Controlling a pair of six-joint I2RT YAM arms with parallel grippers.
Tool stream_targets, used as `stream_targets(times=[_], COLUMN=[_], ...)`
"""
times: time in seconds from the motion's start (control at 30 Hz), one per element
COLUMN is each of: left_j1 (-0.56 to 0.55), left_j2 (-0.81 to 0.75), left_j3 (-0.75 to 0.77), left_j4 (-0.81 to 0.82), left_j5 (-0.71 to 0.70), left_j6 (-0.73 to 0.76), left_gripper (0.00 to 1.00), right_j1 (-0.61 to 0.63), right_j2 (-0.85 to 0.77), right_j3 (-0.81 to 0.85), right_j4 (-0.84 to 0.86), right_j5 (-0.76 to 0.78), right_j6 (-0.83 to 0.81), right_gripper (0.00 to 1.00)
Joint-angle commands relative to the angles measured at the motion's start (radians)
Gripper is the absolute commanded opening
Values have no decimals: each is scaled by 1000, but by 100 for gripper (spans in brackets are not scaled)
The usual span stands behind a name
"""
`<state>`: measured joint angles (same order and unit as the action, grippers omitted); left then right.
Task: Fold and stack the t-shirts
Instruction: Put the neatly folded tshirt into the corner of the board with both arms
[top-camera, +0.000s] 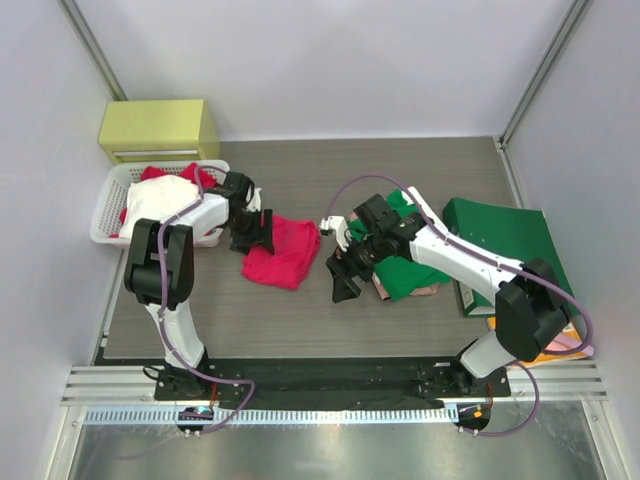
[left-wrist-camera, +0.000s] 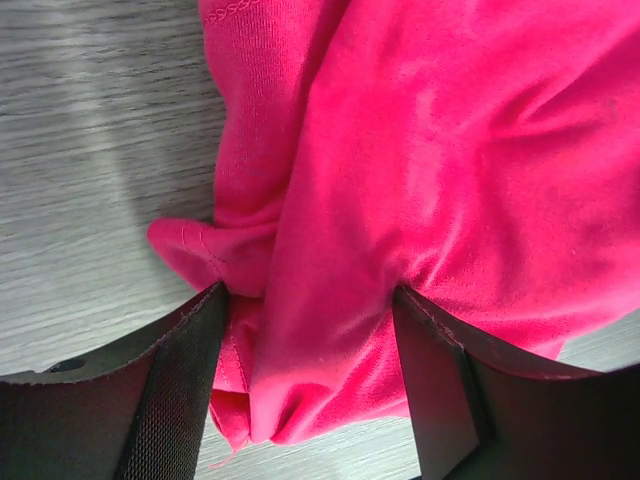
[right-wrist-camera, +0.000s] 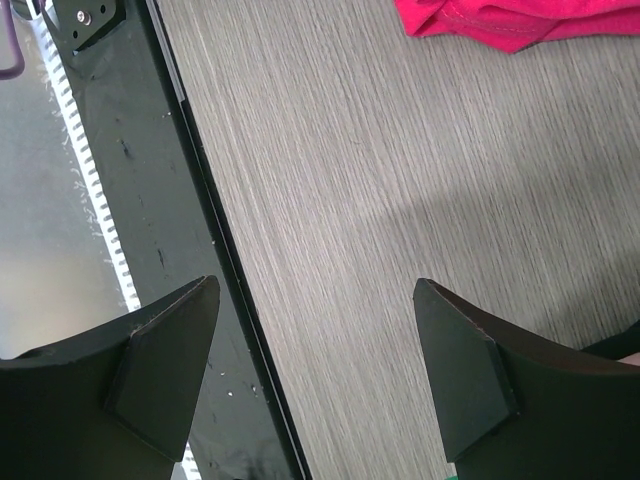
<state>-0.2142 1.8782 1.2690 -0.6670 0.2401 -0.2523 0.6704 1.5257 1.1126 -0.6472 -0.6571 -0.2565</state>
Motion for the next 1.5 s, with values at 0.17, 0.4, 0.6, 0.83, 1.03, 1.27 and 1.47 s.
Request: stream_targets(times=[0.17, 0.4, 0.6, 0.83, 1.03, 1.27, 1.47], left_j1=[4, 6, 42, 53, 70, 85, 96], left_j2=[45, 47, 18, 4, 13, 21, 27], left_j3=[7, -3, -45, -51, -60, -66, -65], left_j4=[3, 15, 52, 50, 55, 58, 49], left_j5=[86, 122, 176, 180, 186, 197, 209], left_j6=[8, 24, 25, 24, 18, 13, 7], left_gripper=[68, 66, 66, 66, 66, 66, 42], right_j1=[-5, -9, -11, -12, -45, -117, -124], right_j2=[197, 347, 212, 286, 378, 524, 597], right_j3=[104, 257, 96, 33, 39, 130, 141], right_j4=[31, 24, 590, 784, 857, 911, 949], right_j5=[-149, -408, 273, 602, 496, 172, 80], right_j6=[19, 49, 375, 514, 664, 901, 959], right_gripper=[83, 94, 100, 100, 100, 100, 77])
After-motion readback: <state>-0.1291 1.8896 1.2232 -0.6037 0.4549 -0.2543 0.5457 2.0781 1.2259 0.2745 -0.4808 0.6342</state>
